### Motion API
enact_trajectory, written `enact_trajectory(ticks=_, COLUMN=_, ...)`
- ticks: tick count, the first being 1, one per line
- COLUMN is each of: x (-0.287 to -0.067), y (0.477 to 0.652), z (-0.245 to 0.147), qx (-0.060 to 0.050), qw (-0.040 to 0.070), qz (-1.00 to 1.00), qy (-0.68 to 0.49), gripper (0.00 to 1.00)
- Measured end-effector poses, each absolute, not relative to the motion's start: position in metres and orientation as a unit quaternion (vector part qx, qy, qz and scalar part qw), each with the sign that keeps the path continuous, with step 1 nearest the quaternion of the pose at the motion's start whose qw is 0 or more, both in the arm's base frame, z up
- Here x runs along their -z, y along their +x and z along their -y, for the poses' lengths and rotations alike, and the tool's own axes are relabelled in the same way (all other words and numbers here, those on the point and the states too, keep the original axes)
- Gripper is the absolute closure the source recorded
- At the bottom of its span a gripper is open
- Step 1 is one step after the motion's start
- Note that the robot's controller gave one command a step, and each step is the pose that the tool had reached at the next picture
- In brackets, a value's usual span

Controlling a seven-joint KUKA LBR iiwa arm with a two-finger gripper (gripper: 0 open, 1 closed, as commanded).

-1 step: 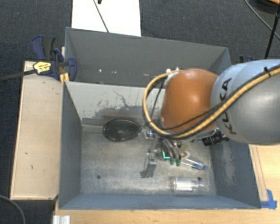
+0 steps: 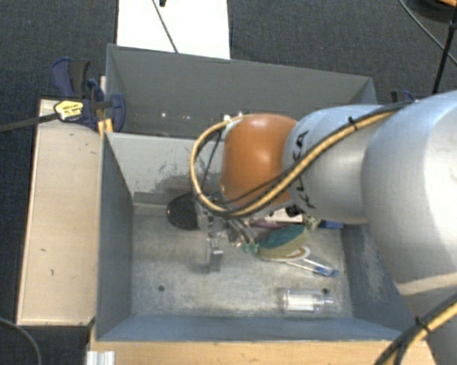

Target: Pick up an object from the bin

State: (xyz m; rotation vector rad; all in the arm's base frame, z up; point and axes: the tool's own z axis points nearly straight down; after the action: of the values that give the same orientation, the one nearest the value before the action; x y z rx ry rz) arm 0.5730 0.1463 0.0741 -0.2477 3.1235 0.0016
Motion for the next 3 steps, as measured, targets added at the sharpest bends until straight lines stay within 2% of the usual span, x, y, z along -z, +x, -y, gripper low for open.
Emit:
enact_trajectory(ticks=1, x=-0.072, y=0.558, z=-0.069, qx=0.001, qw=0.002, qz=-0.993, qy=-0.121, gripper=0.00)
enact_trajectory(ticks=2, x=-0.071, y=0.589, z=-0.133, qx=-0.002, qw=0.003, qz=-0.998, qy=0.056, gripper=0.00)
enact_trajectory(ticks=3, x=-0.074, y=0.494, z=-0.064, qx=0.001, qw=-0.002, qz=-1.000, qy=-0.025, gripper=0.00)
